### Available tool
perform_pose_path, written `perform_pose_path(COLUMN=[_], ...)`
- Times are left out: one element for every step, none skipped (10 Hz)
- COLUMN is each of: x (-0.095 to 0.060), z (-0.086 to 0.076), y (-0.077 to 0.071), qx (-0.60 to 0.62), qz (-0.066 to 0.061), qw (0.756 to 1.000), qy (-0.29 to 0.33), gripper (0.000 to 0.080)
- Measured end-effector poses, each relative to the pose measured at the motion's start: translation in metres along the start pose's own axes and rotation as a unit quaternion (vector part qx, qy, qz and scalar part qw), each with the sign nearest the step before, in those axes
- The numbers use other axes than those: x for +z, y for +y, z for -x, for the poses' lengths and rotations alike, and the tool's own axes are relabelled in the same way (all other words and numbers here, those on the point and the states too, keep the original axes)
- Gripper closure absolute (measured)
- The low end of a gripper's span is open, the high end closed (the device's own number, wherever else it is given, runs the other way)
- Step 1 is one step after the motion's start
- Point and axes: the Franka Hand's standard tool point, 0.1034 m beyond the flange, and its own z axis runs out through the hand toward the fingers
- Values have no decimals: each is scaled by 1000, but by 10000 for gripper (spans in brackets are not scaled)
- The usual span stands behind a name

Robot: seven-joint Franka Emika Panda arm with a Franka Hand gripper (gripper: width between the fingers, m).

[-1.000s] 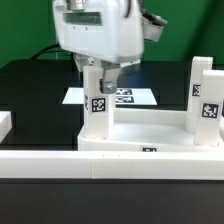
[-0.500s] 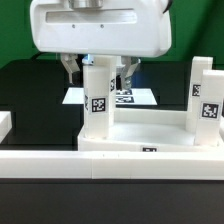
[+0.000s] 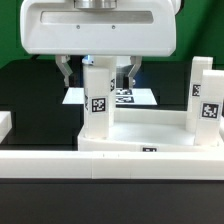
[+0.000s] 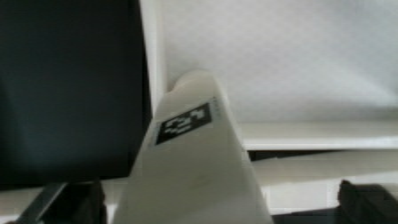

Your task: Assemble desk

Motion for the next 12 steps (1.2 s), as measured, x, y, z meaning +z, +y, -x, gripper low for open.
perform_pose_path(x=[0, 1, 2, 2, 2, 2, 2, 2, 2, 2, 2, 2], z=[0, 0, 2, 2, 2, 2, 2, 2, 2, 2, 2, 2], y=[1, 2, 4, 6, 5, 5, 6, 6, 6, 6, 6, 6], qx=[-24, -48, -75, -81, -79, -79, -79, -79, -73, -71, -55, 2], qz=[0, 2, 2, 2, 2, 2, 2, 2, 2, 2, 2, -1], qw=[1000, 999, 997, 997, 997, 997, 997, 997, 997, 997, 998, 1000], qy=[1, 3, 2, 2, 2, 2, 2, 2, 2, 2, 2, 3], gripper=[150, 150, 150, 261, 396, 396, 512, 512, 512, 512, 512, 512])
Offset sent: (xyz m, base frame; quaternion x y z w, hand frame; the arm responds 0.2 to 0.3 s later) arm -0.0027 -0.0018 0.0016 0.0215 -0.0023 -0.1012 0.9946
